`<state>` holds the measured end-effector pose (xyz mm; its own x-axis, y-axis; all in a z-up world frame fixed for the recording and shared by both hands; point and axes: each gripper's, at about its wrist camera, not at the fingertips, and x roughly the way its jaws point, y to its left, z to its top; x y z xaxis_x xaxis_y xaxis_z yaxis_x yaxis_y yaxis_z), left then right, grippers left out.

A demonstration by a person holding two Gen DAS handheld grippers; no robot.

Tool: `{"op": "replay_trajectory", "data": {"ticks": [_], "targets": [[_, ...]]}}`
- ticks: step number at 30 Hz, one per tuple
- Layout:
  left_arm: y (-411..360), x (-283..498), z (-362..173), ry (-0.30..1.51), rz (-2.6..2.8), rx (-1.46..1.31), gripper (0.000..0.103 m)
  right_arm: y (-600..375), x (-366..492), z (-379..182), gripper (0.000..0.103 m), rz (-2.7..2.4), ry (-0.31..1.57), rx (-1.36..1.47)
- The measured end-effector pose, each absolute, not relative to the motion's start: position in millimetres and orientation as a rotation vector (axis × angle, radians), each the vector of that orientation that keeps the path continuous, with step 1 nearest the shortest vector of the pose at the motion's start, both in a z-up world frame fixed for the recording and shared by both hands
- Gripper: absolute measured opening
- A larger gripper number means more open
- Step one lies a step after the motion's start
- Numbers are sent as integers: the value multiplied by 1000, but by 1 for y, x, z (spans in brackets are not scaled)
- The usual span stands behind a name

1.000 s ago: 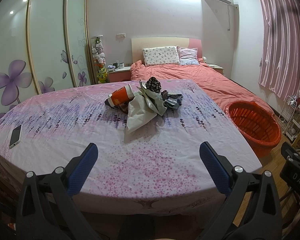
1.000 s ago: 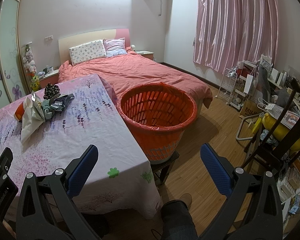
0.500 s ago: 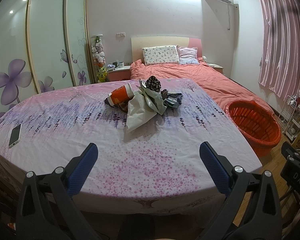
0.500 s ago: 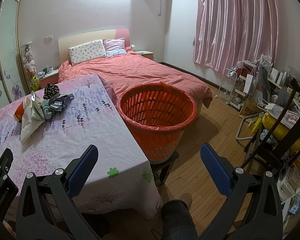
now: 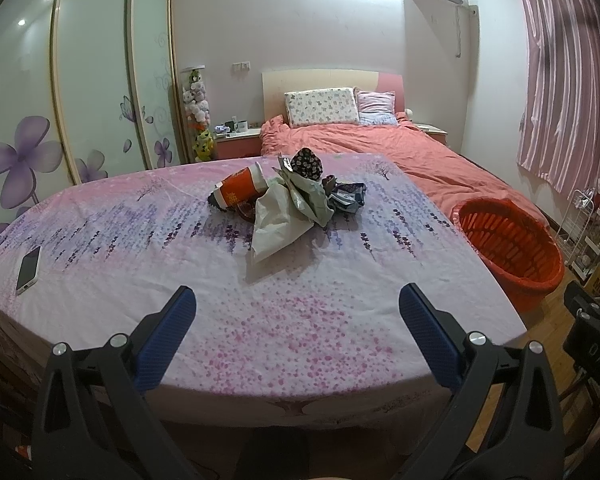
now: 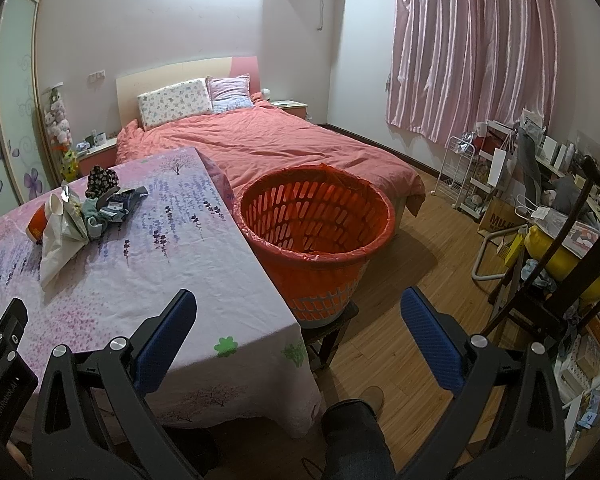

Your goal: Collect trash

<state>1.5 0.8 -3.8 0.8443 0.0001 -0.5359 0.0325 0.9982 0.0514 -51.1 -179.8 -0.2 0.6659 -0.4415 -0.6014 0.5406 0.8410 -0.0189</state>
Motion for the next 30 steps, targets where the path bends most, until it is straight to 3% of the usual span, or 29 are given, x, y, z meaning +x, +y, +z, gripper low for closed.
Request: {"op": "replay_trajectory", "data": {"ticks": [14, 26, 30], "targets": [[25, 37, -18, 610, 38, 28, 100, -173, -20, -6, 101, -493, 647, 156], [60, 115, -24, 623, 7, 31, 99, -173, 30, -15, 101, -334, 656, 180], [56, 144, -31, 635, -20, 65, 95, -173, 51, -19, 97, -277, 656, 186]]}}
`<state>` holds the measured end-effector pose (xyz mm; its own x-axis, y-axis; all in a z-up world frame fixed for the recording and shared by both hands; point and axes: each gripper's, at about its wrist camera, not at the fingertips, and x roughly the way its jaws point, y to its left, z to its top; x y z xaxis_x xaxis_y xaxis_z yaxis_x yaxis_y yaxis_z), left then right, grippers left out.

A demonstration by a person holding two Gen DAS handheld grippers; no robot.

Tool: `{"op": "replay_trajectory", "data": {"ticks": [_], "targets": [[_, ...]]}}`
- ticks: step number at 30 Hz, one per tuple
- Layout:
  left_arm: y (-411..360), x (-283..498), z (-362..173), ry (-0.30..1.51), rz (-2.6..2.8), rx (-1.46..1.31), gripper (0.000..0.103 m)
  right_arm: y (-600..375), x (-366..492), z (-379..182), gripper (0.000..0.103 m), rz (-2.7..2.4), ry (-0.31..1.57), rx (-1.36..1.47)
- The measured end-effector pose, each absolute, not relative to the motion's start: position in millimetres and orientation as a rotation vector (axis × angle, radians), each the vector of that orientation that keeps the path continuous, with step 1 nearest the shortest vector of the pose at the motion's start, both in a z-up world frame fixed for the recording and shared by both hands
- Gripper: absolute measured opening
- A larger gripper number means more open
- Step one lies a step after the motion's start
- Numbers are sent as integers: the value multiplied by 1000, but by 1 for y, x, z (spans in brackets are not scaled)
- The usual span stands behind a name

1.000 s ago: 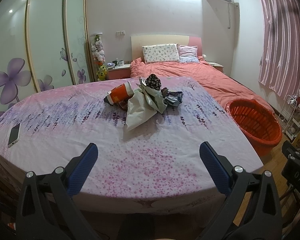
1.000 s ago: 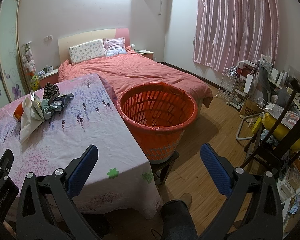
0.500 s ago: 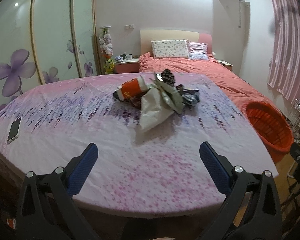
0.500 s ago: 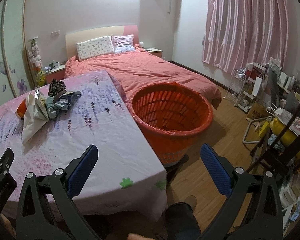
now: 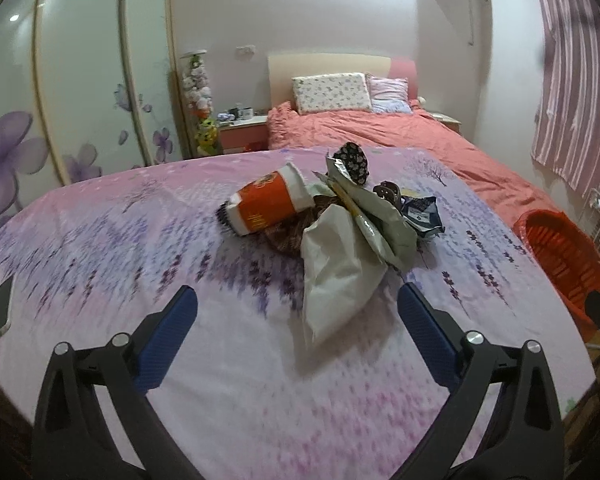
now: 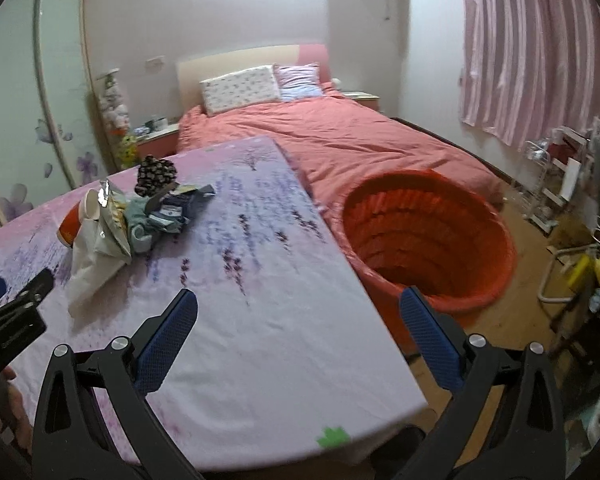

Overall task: Collect trash
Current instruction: 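Grasp the white plastic bag with the left tool while the right tool grasps the blue packet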

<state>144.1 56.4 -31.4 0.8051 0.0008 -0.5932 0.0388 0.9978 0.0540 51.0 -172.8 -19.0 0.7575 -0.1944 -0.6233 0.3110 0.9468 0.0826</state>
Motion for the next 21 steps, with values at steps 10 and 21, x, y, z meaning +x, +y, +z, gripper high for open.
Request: {"op": "replay_trajectory", "data": {"ticks": [10, 21], "targets": [[53, 209, -67, 786, -139, 16, 70, -169, 105, -26, 85, -196, 680, 207], [85, 210, -65, 790, -169, -18, 37, -144, 193, -41, 63, -9, 779, 305]]}}
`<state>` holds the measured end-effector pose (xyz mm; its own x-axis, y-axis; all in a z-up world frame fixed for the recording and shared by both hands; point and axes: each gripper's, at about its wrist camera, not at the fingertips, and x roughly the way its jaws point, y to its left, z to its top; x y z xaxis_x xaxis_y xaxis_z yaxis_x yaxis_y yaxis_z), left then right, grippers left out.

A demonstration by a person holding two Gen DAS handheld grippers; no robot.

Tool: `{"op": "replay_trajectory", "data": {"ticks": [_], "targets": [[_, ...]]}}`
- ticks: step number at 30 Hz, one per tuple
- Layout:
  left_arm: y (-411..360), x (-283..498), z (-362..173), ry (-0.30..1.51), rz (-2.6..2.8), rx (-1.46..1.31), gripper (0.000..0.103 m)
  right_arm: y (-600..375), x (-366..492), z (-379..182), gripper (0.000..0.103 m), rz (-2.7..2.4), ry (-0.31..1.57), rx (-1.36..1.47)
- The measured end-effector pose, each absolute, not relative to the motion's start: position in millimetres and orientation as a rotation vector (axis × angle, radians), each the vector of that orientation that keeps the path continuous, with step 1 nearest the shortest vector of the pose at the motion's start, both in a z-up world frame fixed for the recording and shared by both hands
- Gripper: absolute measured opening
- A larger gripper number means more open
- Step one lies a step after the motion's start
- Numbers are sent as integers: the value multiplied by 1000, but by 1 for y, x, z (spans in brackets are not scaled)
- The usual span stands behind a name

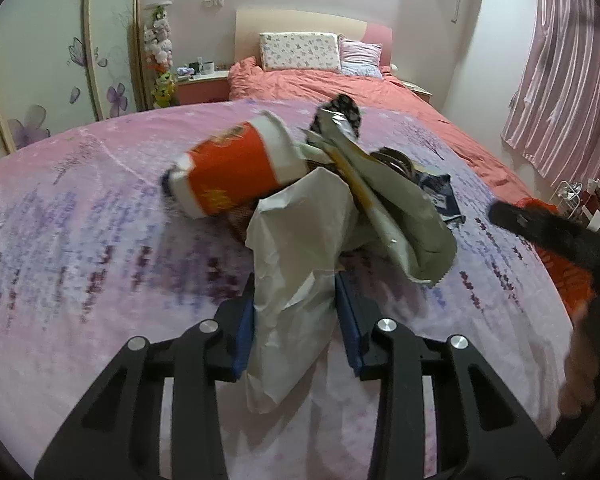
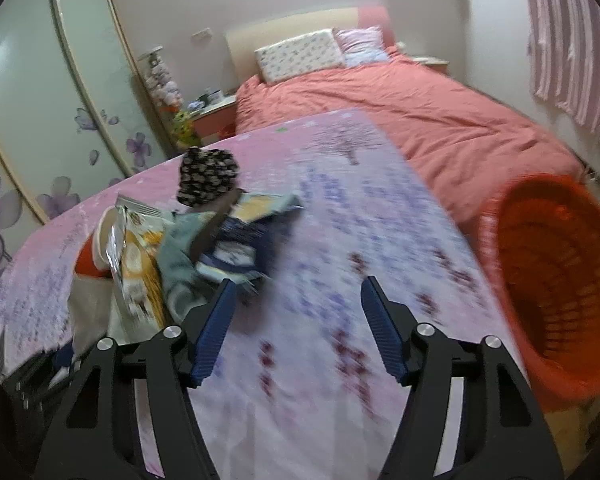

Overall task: Collect trash
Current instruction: 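Grasp the white plastic bag with the left tool while the right tool grasps the blue packet, then carry the white bag with the left tool to the basket while the right tool carries the packet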

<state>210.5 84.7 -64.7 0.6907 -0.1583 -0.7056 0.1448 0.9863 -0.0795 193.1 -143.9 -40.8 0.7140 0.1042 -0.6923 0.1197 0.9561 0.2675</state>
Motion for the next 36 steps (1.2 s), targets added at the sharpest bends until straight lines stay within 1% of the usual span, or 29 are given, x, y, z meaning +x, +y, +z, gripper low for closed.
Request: {"op": "replay_trajectory", "data": {"ticks": [3, 6, 8, 10, 11, 12, 16, 21, 24, 26, 27, 28, 30, 35, 36], "targets": [[94, 207, -61, 782, -154, -17, 37, -135, 216, -44, 61, 21, 804, 334], [105, 206, -59, 779, -137, -23, 37, -131, 236, -53, 60, 26, 845, 355], [110, 206, -59, 782, -131, -31, 37, -131, 244, -60, 53, 39, 870, 376], [115, 210, -59, 793, -126, -38, 38, -133, 245, -65, 31, 58, 888, 390], [117, 209, -60, 796, -125, -41, 38, -135, 243, -66, 24, 60, 893, 388], [116, 210, -61, 798, -124, -44, 38, -138, 238, -66, 13, 60, 895, 387], [118, 209, -65, 804, -127, -59, 40, -154, 217, -63, 11, 34, 869, 380], [114, 210, -65, 800, -131, -63, 42, -171, 193, -62, 11, -16, 858, 344], [112, 210, -65, 799, -132, -59, 43, -173, 189, -61, 14, -10, 860, 342], [113, 211, -65, 800, -132, -62, 44, -172, 192, -62, 30, -12, 866, 346], [113, 211, -65, 800, -132, -64, 44, -172, 194, -63, 49, -17, 863, 348], [113, 210, -65, 800, -133, -65, 45, -171, 196, -62, 60, -20, 859, 350], [114, 210, -65, 798, -134, -67, 46, -170, 201, -63, 61, -22, 858, 361], [112, 214, -67, 807, -139, -71, 47, -166, 220, -69, 61, -80, 879, 340], [110, 215, -68, 807, -140, -68, 47, -164, 221, -69, 57, -94, 883, 317]]}}
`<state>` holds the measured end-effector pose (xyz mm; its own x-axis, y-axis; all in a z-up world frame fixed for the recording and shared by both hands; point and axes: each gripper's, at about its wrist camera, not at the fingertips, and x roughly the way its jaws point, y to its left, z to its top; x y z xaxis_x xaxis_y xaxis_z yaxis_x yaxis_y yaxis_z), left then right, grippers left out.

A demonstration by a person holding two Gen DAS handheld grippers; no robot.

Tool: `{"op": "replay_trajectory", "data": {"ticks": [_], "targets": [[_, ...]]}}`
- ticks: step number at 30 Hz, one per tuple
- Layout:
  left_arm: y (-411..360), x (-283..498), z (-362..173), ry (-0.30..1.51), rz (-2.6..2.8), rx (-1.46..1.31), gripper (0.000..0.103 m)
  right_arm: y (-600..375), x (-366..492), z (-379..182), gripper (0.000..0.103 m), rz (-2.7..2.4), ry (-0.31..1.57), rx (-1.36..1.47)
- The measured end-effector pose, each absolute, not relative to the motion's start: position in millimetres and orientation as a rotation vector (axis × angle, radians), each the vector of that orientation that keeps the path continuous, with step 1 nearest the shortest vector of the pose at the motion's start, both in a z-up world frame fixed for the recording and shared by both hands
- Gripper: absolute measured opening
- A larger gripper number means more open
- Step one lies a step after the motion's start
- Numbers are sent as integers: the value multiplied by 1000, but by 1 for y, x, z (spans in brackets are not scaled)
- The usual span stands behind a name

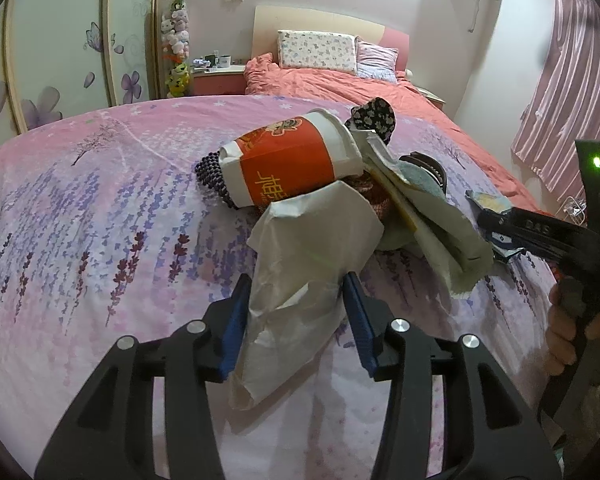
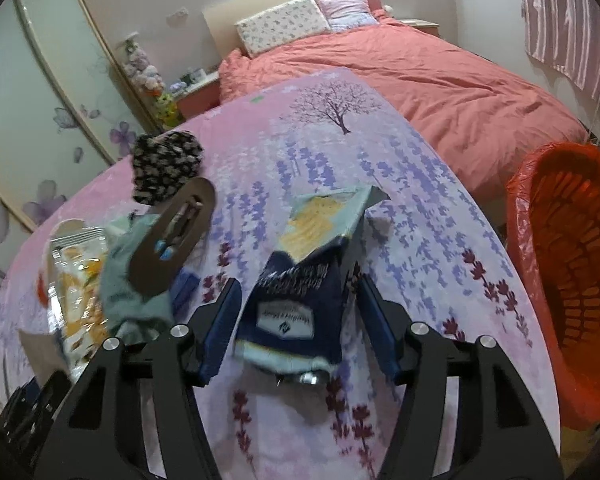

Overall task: Collect trash
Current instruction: 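Carry the white bag with the left tool to the basket while the right tool carries the packet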

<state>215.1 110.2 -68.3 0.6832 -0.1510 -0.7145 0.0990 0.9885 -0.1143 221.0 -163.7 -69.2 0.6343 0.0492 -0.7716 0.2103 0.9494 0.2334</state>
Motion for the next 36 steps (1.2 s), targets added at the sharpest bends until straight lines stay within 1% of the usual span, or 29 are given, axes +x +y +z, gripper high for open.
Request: {"op": "replay_trajectory", "data": {"ticks": [1, 2, 4, 5, 9, 22, 29, 36], "targets": [[110, 216, -69, 807, -142, -66, 47, -162, 221, -69, 50, -107, 886, 295], [109, 216, -70, 810, -144, -63, 46, -159, 220, -69, 48, -112, 886, 269], [109, 216, -69, 802, -155, -73, 42, -160, 217, -68, 36, -107, 881, 267], [109, 215, -69, 799, -161, -74, 38, -163, 213, -67, 29, -95, 873, 280], [108, 210, -65, 785, -165, -68, 35, -170, 199, -62, 28, -97, 855, 296], [105, 173, -20, 690, -159, -56, 35, -173, 149, -14, 28, -57, 744, 267], [80, 157, 5, 647, -196, -51, 35, -188, 116, 6, 28, -59, 683, 273], [38, 160, 18, 639, -277, -54, 35, -218, 88, 12, 28, -118, 645, 282]]}}
